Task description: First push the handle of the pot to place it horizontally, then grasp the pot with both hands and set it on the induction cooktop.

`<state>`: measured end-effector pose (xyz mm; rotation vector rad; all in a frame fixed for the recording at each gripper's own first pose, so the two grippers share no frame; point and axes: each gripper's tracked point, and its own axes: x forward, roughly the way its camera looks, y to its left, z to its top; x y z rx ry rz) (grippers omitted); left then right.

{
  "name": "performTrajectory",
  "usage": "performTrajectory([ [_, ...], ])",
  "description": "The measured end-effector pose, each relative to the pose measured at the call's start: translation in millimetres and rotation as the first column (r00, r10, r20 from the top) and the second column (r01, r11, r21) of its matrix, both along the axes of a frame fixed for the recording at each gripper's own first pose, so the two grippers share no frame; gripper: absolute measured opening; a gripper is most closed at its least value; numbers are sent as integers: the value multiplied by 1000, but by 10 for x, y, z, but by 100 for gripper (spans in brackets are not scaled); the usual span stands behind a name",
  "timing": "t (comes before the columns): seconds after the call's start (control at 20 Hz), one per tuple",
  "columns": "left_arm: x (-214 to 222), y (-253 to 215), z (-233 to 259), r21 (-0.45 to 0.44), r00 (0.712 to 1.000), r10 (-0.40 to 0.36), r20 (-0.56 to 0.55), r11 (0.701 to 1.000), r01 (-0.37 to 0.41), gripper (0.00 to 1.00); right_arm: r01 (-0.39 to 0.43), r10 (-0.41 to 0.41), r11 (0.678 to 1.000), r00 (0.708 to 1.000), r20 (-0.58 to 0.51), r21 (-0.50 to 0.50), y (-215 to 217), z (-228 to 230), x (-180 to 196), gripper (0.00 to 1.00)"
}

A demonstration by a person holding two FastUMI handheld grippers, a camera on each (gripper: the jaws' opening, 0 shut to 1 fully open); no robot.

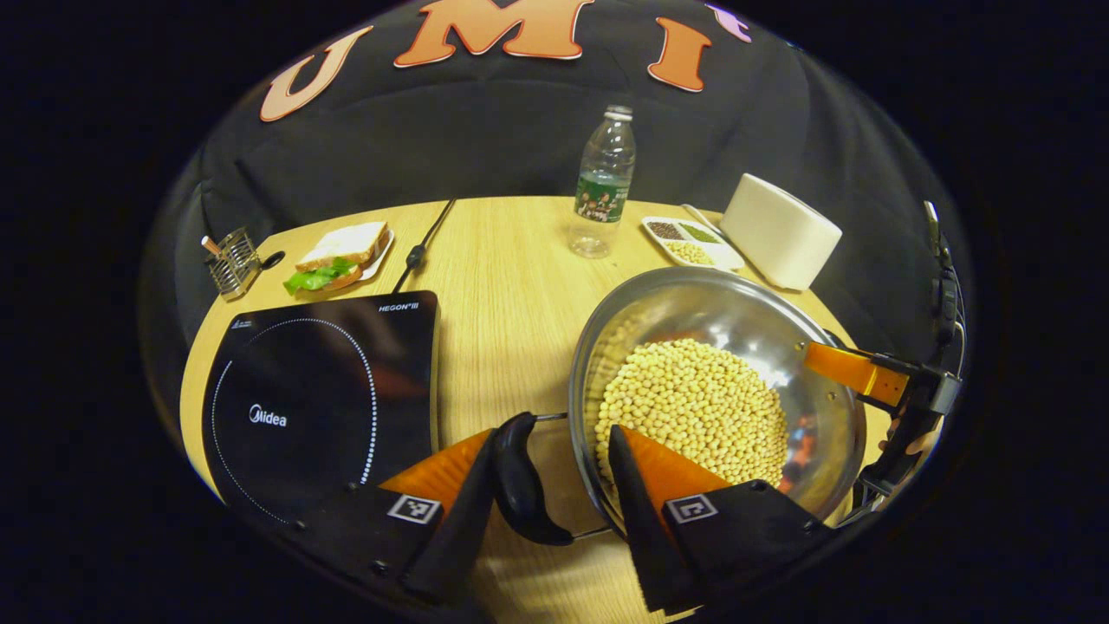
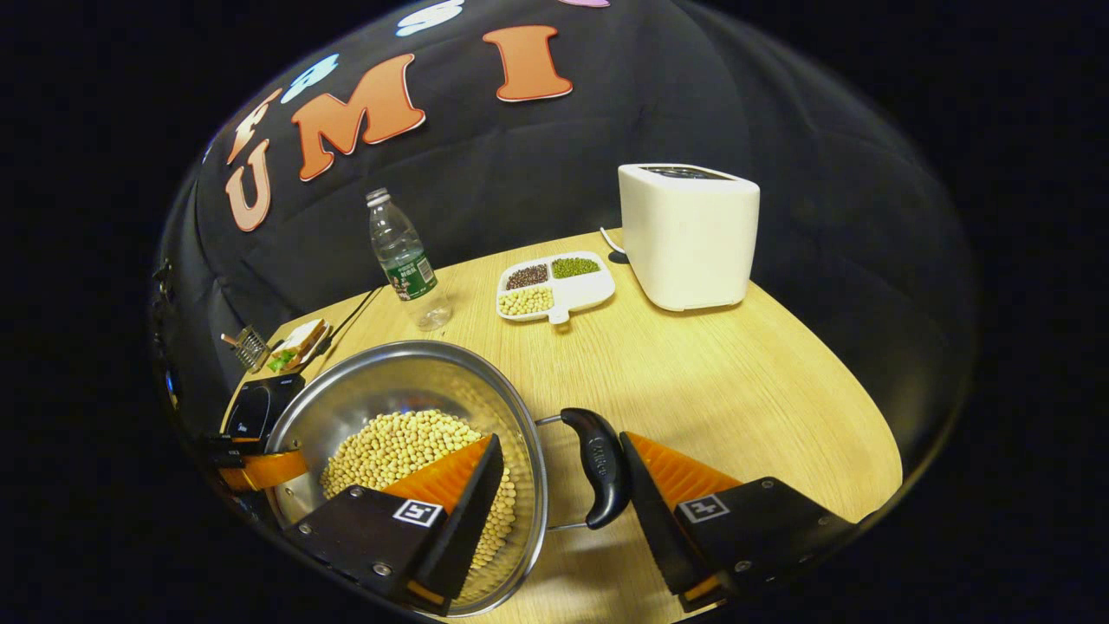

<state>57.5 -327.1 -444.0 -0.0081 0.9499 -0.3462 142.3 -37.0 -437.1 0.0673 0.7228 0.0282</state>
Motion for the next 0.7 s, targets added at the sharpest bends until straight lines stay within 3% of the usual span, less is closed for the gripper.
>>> performTrajectory([
  [0.1,-25,10,13,9,999,1,-37,1000,-1,73,1,-1,1000,1000,0,6,-22,22,-8,65],
  [0.2,35,17,18,10,1000,3,-29,1000,-3,69,13,-13,1000,1000,-12,14,1,25,-29,61],
  [0.25,14,19,8,4,999,3,-37,1000,-2,63,21,-21,1000,1000,-18,20,10,42,-54,56],
  [0.3,11,33,27,-6,999,7,-43,1000,-7,64,22,-22,1000,1000,-22,22,26,72,-93,49],
  [0.7,47,522,777,-15,999,13,32,1000,-12,60,-2,-3,997,998,70,72,534,895,-298,51],
])
